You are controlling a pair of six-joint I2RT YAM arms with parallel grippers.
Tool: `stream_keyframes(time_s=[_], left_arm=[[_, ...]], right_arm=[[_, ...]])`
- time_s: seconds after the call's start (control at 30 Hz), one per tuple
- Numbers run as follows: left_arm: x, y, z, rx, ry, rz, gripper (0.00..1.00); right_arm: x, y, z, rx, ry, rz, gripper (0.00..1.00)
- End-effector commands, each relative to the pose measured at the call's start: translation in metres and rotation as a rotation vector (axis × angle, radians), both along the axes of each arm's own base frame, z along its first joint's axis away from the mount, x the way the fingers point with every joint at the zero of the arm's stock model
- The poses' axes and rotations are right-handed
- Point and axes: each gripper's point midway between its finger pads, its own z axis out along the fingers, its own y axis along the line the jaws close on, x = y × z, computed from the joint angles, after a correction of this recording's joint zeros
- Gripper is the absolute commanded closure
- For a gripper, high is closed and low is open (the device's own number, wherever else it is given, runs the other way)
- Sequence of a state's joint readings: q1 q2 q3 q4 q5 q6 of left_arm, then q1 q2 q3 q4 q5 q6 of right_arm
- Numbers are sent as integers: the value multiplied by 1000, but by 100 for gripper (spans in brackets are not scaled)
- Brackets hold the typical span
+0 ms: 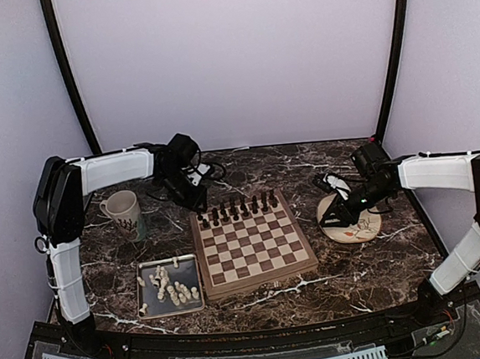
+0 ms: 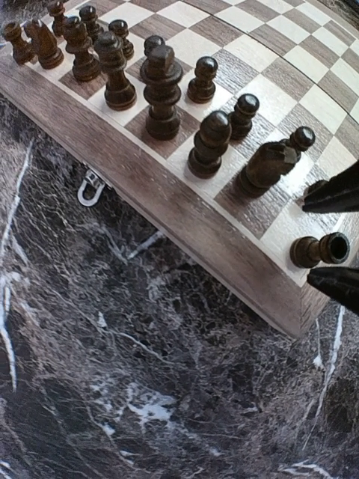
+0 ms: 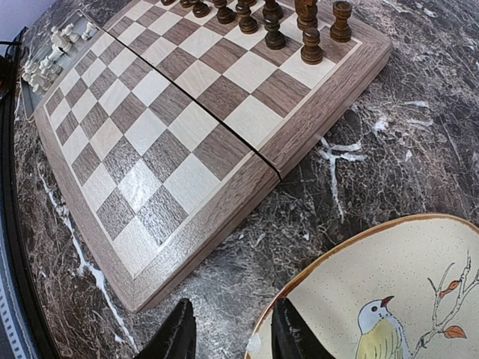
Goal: Set up the chess pieces on the board
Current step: Adjust the rook at a8, then adjust the knight at b8.
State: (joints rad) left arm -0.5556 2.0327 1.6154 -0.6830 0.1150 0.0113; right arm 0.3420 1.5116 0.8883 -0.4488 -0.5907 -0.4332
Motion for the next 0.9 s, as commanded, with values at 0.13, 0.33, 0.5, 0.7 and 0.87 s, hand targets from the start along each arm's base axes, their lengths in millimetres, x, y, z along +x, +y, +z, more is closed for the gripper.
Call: stream_keyframes(time_s=[0.13, 0.33, 0.5, 0.7, 0.87], left_arm=[[3, -33, 35, -137, -50, -61, 66], [1, -38, 19, -116, -33, -71, 63], [6, -38, 13, -105, -38, -67, 65], [7, -41, 6, -104, -27, -74, 70], [11, -35, 5, -68, -47, -61, 75]], right_arm=[[0, 0, -4, 9, 6, 6, 64], [0, 0, -5, 6, 9, 4, 64], [1, 0, -5, 4, 10, 6, 64], [0, 0, -7, 1, 15, 6, 64], [0, 0, -8, 0, 16, 6, 64]])
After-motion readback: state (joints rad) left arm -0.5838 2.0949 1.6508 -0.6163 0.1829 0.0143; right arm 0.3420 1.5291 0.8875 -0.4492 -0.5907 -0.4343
